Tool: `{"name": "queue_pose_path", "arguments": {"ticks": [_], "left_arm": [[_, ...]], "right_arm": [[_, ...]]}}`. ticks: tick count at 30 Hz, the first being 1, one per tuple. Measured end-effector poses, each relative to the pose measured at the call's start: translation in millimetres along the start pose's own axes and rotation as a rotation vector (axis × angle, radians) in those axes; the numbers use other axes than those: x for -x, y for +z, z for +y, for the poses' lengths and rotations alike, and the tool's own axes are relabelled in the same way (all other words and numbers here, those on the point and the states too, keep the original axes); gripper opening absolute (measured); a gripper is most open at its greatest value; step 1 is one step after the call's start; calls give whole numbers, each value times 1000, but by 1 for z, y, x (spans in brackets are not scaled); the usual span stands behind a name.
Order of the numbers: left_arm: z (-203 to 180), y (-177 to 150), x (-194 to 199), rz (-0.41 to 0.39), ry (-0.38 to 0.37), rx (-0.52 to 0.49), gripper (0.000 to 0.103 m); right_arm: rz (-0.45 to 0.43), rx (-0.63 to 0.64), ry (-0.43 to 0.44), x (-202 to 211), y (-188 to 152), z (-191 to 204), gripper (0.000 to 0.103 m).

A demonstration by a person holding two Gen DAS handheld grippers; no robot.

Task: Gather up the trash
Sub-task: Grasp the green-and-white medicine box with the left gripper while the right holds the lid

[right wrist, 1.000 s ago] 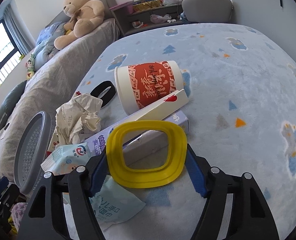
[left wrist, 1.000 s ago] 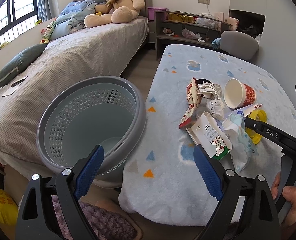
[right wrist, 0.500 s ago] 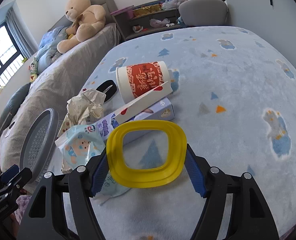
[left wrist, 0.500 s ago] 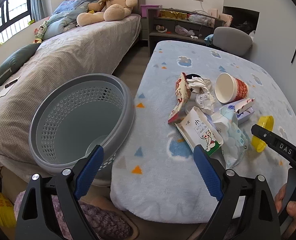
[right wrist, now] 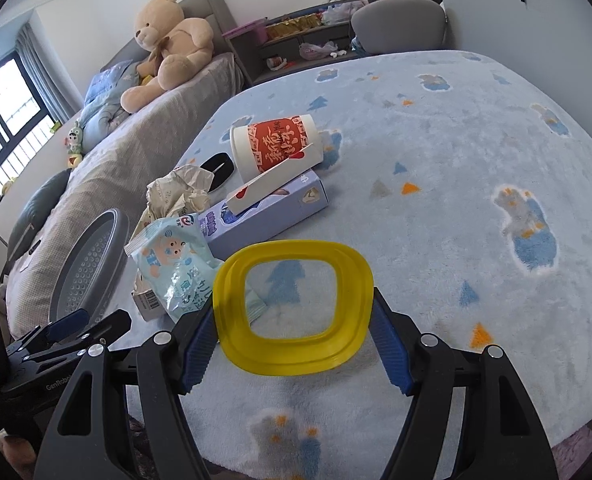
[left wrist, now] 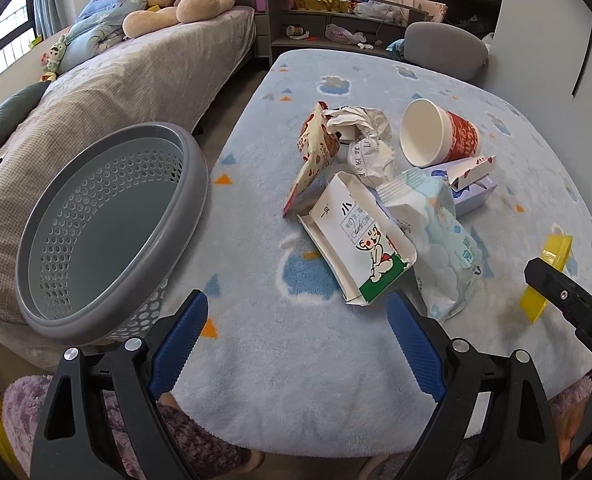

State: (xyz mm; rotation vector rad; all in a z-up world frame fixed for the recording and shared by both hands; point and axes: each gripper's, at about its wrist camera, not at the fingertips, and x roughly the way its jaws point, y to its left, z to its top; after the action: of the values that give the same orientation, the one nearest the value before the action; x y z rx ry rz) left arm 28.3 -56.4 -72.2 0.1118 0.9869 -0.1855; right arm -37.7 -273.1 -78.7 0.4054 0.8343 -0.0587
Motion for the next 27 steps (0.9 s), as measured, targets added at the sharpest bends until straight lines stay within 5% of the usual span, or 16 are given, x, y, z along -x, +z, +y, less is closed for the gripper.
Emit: {"name": "queue_pose_path", "arguments": {"ticks": [27], "left_arm": [[-17,29,-6,-27,35,-3,87]], "right_arm": [[-29,-37,25,8,-2,-16,68]]}}
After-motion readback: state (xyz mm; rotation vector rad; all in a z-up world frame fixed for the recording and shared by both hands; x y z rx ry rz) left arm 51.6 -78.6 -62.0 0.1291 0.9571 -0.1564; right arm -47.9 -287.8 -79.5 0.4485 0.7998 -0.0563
